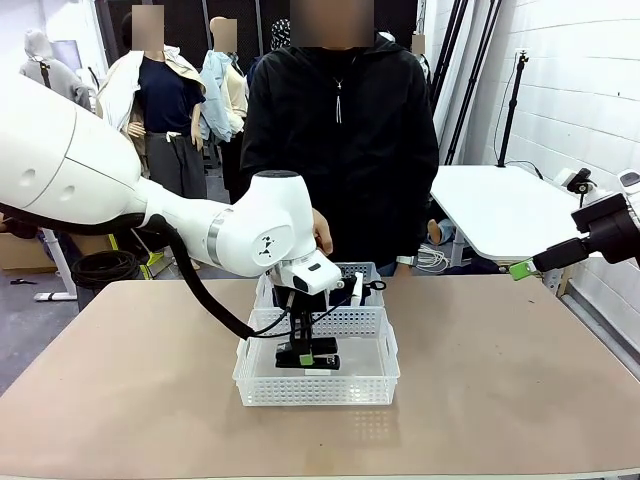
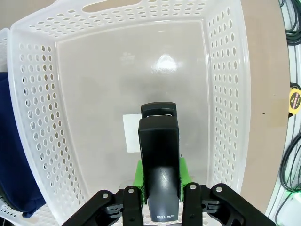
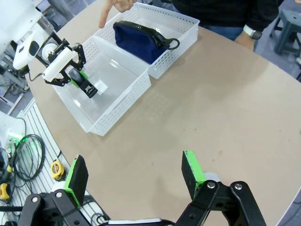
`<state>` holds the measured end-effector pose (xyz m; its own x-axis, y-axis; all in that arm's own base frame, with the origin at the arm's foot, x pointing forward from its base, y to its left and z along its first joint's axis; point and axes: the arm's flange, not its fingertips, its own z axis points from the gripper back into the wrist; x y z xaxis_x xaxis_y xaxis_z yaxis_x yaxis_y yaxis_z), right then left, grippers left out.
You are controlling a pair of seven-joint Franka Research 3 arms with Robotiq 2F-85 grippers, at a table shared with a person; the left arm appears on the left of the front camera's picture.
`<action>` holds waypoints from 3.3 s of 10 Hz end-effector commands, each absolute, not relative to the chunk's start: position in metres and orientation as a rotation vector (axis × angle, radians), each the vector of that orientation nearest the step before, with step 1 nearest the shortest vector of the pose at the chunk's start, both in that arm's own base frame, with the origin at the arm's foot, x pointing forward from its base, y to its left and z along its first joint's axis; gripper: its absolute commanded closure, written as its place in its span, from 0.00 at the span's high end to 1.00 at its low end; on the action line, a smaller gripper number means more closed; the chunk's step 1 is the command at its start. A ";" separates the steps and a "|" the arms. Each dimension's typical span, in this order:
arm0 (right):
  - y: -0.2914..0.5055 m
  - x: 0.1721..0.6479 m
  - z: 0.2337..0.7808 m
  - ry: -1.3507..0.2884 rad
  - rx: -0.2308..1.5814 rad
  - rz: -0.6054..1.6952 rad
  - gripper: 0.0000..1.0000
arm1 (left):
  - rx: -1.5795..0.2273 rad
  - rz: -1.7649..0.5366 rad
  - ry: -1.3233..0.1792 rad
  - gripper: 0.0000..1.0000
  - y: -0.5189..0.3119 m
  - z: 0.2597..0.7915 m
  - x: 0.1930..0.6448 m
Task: Distribute items into two baskets.
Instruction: Place the picked Stapler into the Organizing basket as instructed by the person.
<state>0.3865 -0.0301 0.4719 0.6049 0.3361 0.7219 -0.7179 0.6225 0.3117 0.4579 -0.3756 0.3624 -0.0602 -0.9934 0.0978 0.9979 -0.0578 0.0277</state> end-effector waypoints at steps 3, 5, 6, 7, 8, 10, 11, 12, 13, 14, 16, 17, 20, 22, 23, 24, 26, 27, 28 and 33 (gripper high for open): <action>-0.029 0.387 0.472 -0.663 0.652 0.646 1.00 | -0.064 -1.638 -0.078 0.64 -0.375 0.365 0.461; -0.029 0.387 0.472 -0.663 0.652 0.646 1.00 | -0.082 -1.638 -0.064 1.00 -0.375 0.365 0.462; -0.029 0.387 0.472 -0.663 0.652 0.646 1.00 | -0.087 -1.635 -0.064 1.00 -0.374 0.366 0.463; -0.029 0.387 0.472 -0.663 0.652 0.646 1.00 | -0.084 -1.633 -0.083 1.00 -0.371 0.375 0.465; -0.029 0.387 0.472 -0.663 0.652 0.646 1.00 | -0.076 -1.623 -0.098 1.00 -0.368 0.383 0.466; -0.029 0.387 0.472 -0.663 0.652 0.646 1.00 | -0.073 -1.630 -0.098 1.00 -0.367 0.388 0.468; -0.029 0.387 0.472 -0.663 0.652 0.646 1.00 | -0.075 -1.654 -0.077 1.00 -0.367 0.388 0.469; -0.029 0.387 0.472 -0.663 0.652 0.646 1.00 | -0.058 -1.612 -0.111 1.00 -0.371 0.383 0.471; -0.029 0.387 0.472 -0.663 0.652 0.646 1.00 | -0.058 -1.612 -0.111 1.00 -0.371 0.383 0.471; -0.029 0.387 0.472 -0.663 0.652 0.646 1.00 | -0.058 -1.612 -0.111 1.00 -0.371 0.383 0.471; -0.029 0.387 0.472 -0.663 0.652 0.646 1.00 | -0.058 -1.612 -0.111 1.00 -0.371 0.383 0.471; -0.029 0.387 0.472 -0.663 0.652 0.646 1.00 | -0.058 -1.612 -0.111 1.00 -0.371 0.383 0.471; -0.029 0.387 0.472 -0.663 0.652 0.646 1.00 | -0.061 -1.620 -0.101 1.00 -0.371 0.382 0.472; -0.029 0.387 0.472 -0.663 0.652 0.646 1.00 | -0.002 -1.497 -0.160 1.00 -0.333 0.442 0.490; -0.029 0.387 0.472 -0.663 0.652 0.646 1.00 | 0.008 -1.443 -0.158 1.00 -0.305 0.472 0.497; -0.029 0.387 0.472 -0.663 0.652 0.646 1.00 | 0.021 -1.353 -0.157 1.00 -0.269 0.497 0.502; -0.029 0.387 0.472 -0.663 0.652 0.646 1.00 | -0.050 -1.117 -0.280 1.00 -0.188 0.540 0.500; -0.029 0.387 0.472 -0.663 0.652 0.646 1.00 | -0.046 -0.969 -0.331 1.00 -0.146 0.560 0.495; -0.029 0.387 0.472 -0.663 0.652 0.646 1.00 | -0.054 -0.807 -0.348 1.00 -0.103 0.575 0.480; -0.029 0.387 0.472 -0.663 0.652 0.646 1.00 | -0.221 -0.445 -0.455 1.00 0.025 0.571 0.399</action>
